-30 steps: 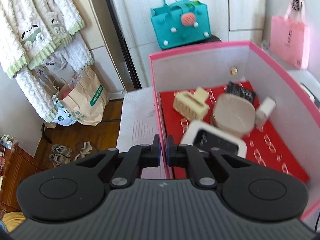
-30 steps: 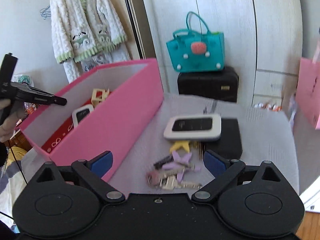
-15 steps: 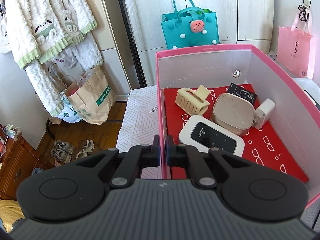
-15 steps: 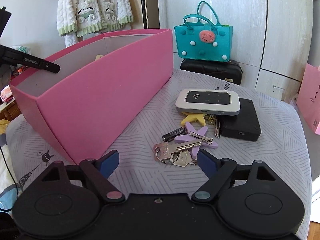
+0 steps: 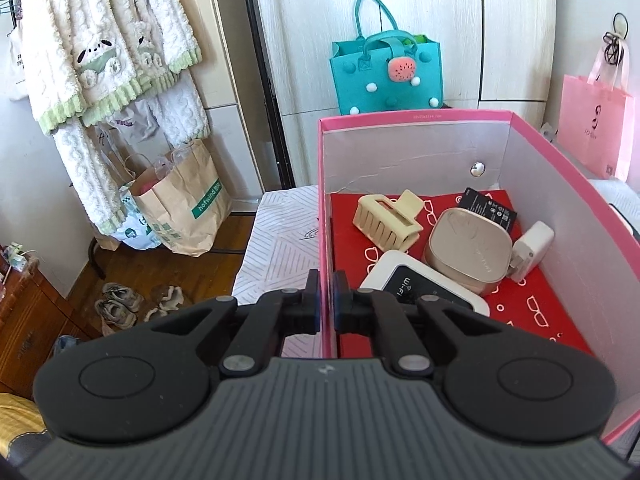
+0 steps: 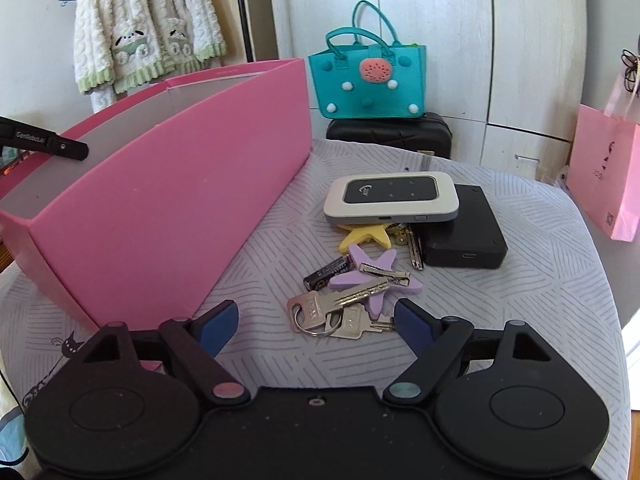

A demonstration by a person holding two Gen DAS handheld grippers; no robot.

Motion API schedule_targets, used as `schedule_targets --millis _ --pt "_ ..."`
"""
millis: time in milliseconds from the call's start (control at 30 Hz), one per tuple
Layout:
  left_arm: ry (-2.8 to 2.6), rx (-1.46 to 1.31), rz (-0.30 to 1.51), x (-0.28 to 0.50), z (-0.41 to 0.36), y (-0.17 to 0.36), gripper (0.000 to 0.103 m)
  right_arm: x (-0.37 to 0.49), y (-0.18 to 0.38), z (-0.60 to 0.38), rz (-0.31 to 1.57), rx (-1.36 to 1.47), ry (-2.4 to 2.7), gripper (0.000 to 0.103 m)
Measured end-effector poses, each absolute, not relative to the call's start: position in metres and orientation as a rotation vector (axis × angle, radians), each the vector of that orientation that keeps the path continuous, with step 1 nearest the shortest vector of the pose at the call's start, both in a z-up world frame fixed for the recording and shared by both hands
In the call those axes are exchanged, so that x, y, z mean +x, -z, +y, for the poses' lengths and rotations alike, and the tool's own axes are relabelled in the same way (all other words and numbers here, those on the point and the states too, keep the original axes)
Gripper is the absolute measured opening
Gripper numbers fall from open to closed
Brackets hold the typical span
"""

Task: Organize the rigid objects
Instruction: 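Grasp the silver keys ring with the right tool and lift it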

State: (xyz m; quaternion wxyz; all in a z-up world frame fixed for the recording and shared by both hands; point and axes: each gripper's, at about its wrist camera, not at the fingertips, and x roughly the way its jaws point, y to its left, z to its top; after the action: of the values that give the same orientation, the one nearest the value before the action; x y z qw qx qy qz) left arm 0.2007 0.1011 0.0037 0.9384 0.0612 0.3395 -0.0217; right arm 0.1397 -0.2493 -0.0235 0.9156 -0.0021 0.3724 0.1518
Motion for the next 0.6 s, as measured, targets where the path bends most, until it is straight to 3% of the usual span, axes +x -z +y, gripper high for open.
schedule_targets --millis 400,467,500,600 --pt "0.061 0.067 0.705 0.203 0.108 -0.001 0.007 0.147 0.026 -0.234 0.739 -0.008 -0.231 0.089" --pt "0.057 0.082 0.698 0.203 0.105 -0.002 0.007 0.148 0.030 -0.226 0.733 -0.070 -0.212 0.073" --pt "0.060 0.087 0.694 0.202 0.104 -0.002 0.007 0.147 0.028 -0.226 0.727 -0.068 -0.222 0.053" --pt "0.051 0.096 0.690 0.201 0.104 0.000 0.007 0.147 0.023 -0.237 0.749 0.044 -0.241 0.037"
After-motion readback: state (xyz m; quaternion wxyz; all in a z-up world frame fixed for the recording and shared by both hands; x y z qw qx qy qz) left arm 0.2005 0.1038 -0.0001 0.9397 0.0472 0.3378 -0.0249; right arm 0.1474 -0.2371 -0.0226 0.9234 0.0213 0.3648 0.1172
